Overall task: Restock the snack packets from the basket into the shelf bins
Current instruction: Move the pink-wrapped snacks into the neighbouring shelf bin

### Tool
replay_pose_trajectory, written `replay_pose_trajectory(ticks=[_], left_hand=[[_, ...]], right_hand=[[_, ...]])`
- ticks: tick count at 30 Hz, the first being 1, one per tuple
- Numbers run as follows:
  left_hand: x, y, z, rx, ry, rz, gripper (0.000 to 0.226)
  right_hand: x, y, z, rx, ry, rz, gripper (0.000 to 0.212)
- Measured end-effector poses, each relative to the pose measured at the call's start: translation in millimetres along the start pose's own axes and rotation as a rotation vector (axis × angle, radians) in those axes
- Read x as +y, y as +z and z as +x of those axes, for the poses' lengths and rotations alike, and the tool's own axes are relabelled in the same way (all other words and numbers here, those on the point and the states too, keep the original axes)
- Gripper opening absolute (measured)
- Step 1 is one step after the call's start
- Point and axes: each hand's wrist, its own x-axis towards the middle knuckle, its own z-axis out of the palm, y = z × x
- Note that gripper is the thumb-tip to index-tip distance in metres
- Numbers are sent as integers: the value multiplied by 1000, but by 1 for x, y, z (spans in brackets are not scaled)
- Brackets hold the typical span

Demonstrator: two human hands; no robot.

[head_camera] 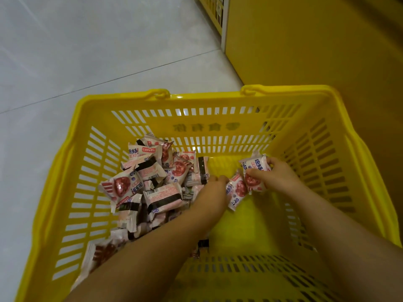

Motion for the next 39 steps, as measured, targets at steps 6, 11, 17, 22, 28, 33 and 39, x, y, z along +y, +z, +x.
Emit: replay_pose_trajectory(ticks=[6,11,17,22,28,33,39], left_hand=[[5,-28,0,118,161,-72,45],[-15,-105,-12,58,129,297,11],[-41,-139,-34,-366,40,702,41],[-49,-118,-40,-250,139,832,64],[-30,-138,-34,-398,-171,-731,29],[-24,-123,-32,-513,-303,-1187,34],[-21,-101,-23,-375,-224,-869,21]], right_hand=[[4,-1,1,44,15,-3,62],[-4,-3,2,106,-29,21,62],[-10,-5,-3,151,-105,-36,54],[-11,-7,-6,157,-146,-101,55],[-13,-5,-6,157,-137,-136,52],[-12,-5,-7,153,-137,-141,43],[-12,-5,-7,155,-154,-143,39]])
